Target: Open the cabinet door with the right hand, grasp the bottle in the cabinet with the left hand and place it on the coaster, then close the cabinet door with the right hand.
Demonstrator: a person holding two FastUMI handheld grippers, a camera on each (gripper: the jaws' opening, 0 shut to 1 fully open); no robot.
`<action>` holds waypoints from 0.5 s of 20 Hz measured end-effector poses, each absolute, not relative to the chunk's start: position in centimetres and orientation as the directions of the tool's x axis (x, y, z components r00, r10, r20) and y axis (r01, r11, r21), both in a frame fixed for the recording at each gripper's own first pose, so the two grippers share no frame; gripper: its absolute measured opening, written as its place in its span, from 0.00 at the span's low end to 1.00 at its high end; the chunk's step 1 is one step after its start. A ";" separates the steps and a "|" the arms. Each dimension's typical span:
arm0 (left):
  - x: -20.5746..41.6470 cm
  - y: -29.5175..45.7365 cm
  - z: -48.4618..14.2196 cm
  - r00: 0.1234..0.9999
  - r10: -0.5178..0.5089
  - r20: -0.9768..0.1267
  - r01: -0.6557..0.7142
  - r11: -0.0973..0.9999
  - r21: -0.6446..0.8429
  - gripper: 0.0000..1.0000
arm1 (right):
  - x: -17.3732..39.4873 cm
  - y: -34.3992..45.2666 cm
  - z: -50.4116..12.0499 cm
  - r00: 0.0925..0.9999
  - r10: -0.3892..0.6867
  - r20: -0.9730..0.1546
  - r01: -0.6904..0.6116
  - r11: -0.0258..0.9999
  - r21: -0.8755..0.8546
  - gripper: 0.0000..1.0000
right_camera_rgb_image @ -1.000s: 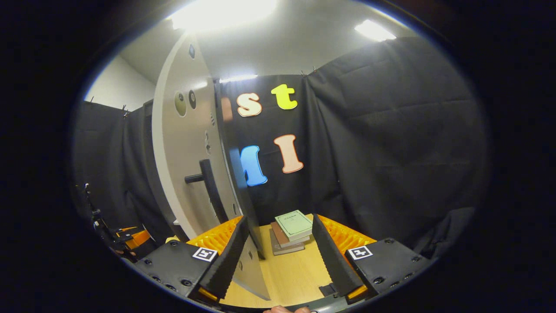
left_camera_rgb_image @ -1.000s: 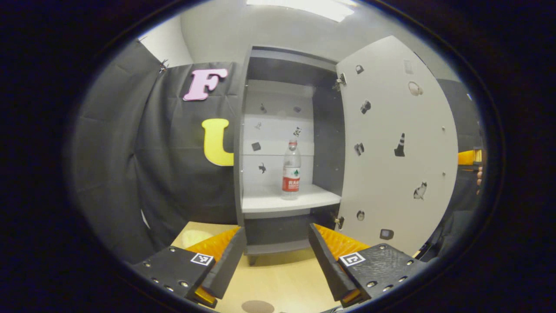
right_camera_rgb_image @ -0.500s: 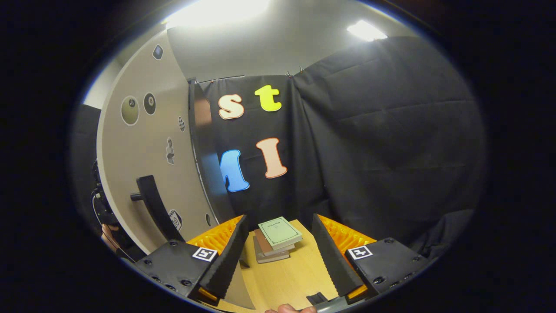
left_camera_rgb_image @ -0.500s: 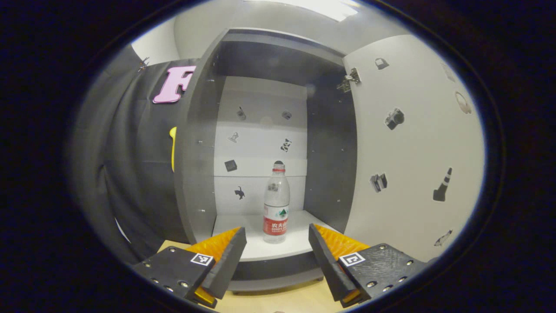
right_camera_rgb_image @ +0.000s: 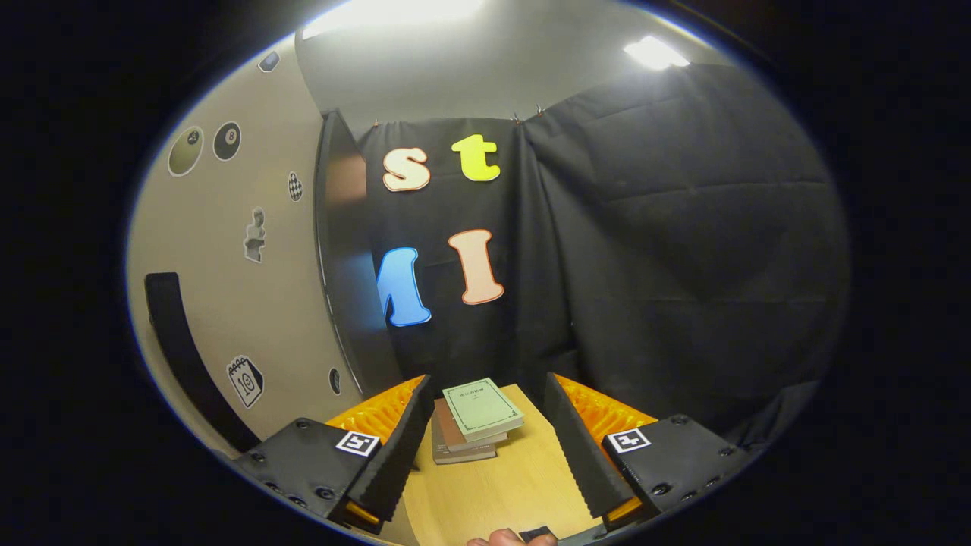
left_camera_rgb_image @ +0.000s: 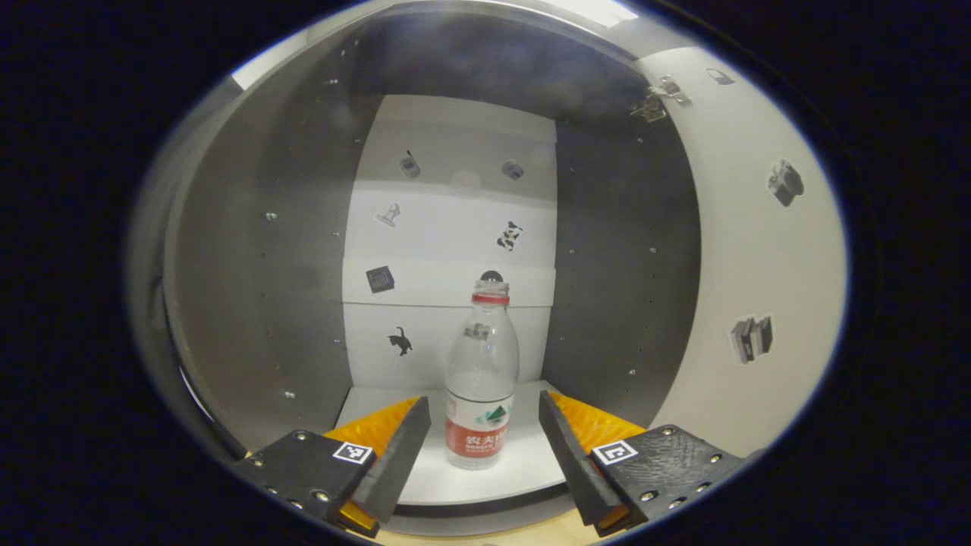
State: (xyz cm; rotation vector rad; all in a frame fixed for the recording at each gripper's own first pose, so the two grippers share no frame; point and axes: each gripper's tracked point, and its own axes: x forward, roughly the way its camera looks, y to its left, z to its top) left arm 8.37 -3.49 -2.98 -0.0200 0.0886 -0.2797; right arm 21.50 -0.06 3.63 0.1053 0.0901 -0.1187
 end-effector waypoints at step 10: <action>10.7 -4.0 -4.3 0.957 -0.267 -0.116 0.265 0.964 -0.037 0.89 | 23.8 0.3 3.0 0.991 -0.063 -0.115 0.070 0.996 0.058 0.94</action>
